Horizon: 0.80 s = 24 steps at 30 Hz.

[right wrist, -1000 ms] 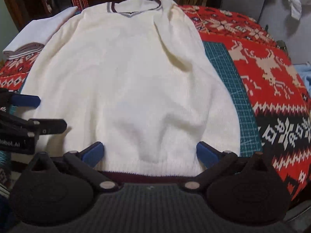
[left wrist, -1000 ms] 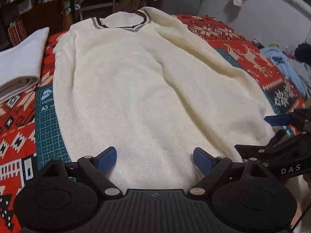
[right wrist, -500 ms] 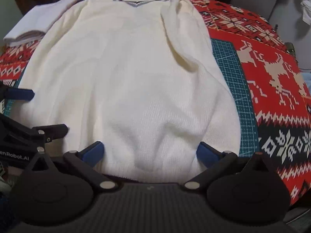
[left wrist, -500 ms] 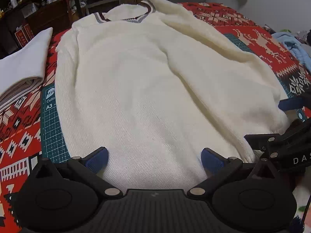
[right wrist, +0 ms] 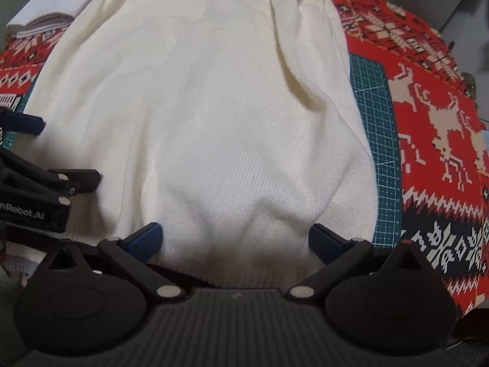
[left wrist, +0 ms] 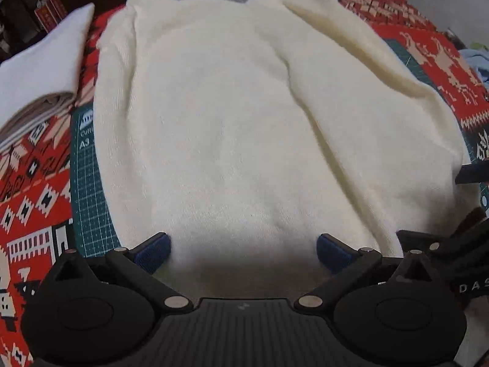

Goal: Fold clothes
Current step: 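Grasp the hem with both grippers and pull it to straighten the sweater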

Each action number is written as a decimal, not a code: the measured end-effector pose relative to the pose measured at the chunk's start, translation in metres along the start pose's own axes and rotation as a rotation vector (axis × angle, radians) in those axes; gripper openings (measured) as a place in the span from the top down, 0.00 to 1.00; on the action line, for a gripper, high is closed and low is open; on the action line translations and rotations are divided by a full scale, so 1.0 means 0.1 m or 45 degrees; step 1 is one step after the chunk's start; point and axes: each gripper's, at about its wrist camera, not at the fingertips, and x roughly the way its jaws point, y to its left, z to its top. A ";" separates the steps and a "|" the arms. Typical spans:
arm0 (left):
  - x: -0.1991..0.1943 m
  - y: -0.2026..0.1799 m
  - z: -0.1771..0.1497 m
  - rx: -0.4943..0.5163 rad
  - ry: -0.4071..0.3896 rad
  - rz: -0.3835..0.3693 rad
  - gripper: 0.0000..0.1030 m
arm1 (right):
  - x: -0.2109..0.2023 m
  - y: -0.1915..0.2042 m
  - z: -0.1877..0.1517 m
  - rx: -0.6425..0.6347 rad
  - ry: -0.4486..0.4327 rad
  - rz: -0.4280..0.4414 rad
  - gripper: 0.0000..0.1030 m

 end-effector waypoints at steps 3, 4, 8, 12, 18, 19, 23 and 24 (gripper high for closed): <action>-0.06 -0.01 -0.20 -0.023 -0.143 0.016 0.00 | -0.09 -0.03 -0.13 0.042 -0.122 0.004 0.00; -0.08 -0.03 -0.28 -0.020 -0.191 0.026 0.01 | -0.12 -0.05 -0.17 0.044 -0.156 0.009 0.00; -0.33 0.01 -0.41 -0.096 -0.187 0.002 0.21 | -0.43 -0.26 -0.24 0.199 -0.200 0.057 0.03; -0.74 0.14 -0.51 -0.172 -0.236 -0.095 0.21 | -1.00 -0.63 -0.33 0.415 -0.340 0.181 0.04; -0.90 0.66 -0.66 -0.465 -0.256 -0.158 0.37 | -1.15 -1.16 -0.70 0.681 -0.382 0.264 0.42; -0.86 0.74 -0.71 -0.515 -0.219 -0.164 0.45 | -1.12 -1.20 -0.74 0.716 -0.351 0.272 0.48; -0.73 0.95 -0.91 -0.633 -0.138 -0.265 0.51 | -0.95 -1.13 -0.86 0.706 -0.291 0.268 0.71; -0.70 0.97 -0.95 -0.653 -0.131 -0.292 0.51 | -0.91 -1.12 -0.87 0.702 -0.282 0.270 0.72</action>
